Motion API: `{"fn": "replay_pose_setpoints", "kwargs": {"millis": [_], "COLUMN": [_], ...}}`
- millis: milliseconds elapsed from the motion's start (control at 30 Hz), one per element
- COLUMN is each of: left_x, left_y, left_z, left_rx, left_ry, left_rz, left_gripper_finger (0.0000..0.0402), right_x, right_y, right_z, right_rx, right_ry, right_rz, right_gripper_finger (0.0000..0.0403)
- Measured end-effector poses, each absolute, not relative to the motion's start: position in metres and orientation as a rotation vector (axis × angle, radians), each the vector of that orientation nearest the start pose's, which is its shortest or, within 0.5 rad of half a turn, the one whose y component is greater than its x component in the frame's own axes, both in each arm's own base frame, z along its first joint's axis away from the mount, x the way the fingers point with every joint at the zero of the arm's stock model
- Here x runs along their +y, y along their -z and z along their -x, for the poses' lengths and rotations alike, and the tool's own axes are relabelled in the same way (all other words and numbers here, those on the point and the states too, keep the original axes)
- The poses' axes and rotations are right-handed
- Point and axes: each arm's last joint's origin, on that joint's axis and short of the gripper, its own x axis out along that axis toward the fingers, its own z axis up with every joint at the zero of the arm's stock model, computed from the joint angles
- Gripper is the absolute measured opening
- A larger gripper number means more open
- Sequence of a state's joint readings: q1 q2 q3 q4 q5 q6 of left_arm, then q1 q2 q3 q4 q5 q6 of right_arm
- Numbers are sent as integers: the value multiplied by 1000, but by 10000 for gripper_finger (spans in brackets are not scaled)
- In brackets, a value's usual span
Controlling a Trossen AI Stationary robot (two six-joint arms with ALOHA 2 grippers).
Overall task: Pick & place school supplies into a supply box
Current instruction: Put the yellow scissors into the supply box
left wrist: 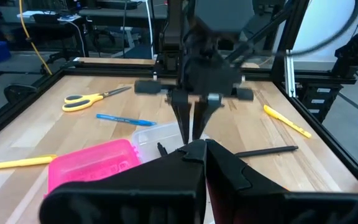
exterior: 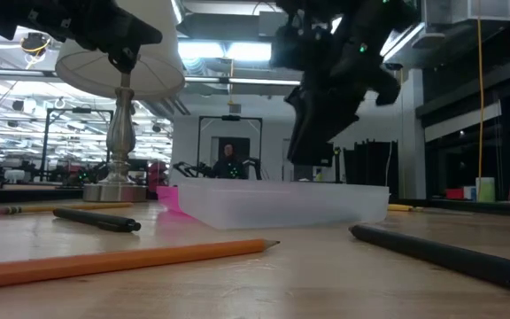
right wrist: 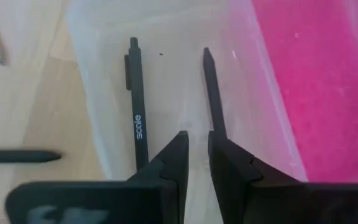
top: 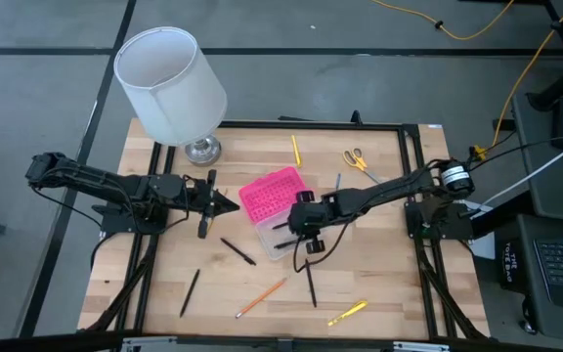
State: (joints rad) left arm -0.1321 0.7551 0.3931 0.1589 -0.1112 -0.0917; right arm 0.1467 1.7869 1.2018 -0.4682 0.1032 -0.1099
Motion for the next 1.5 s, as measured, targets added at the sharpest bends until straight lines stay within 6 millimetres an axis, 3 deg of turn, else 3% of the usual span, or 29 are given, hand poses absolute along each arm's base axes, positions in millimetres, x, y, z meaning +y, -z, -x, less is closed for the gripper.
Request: {"fn": "replay_pose_setpoints", "kwargs": {"millis": [433,633,1000,1500], "left_x": [-20,-20,-20,-20], "left_y": [-235,-234,-234,-234], "left_z": [-172,-172,-172,-172], "left_rx": [200,201,201,201], "left_ry": [12,12,11,12], "left_rz": [67,67,67,67], "left_gripper_finger": [4,4,4,4], "right_x": [39,14,-57,-118], "right_y": [-248,-264,-259,-255], "right_z": [-330,-320,-299,-271], "right_rx": [959,941,1096,1184], "right_ry": [2,73,373,591], "right_rz": [259,218,-42,-187], "right_gripper_finger": [67,67,67,67]}}
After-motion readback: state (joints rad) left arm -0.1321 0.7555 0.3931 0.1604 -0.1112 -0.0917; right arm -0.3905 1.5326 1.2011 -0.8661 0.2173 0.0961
